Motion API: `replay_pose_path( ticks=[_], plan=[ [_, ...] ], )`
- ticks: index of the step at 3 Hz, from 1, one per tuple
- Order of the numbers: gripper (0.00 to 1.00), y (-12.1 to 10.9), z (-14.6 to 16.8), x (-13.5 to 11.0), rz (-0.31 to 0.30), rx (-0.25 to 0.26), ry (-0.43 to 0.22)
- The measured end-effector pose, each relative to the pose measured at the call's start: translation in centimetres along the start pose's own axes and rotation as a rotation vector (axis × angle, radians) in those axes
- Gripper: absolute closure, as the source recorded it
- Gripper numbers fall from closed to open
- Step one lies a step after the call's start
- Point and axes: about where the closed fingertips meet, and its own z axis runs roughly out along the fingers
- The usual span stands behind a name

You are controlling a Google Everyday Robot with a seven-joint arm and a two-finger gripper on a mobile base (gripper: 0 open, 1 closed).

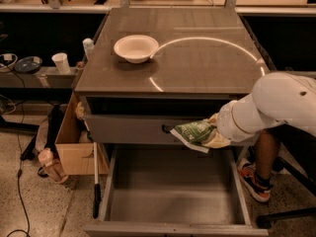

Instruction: Pick green jalapeno chip bag from middle drawer and place on counter

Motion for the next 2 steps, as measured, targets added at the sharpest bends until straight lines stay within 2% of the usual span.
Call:
replay_pose_path(
  ticks=[1, 2],
  plan=[
    [1.0, -0.5, -0.9, -0.3, 0.002, 0.005, -0.005],
    [1.0, -2.3, -4.8, -1.6, 0.0, 0.035, -0.02]
  ],
)
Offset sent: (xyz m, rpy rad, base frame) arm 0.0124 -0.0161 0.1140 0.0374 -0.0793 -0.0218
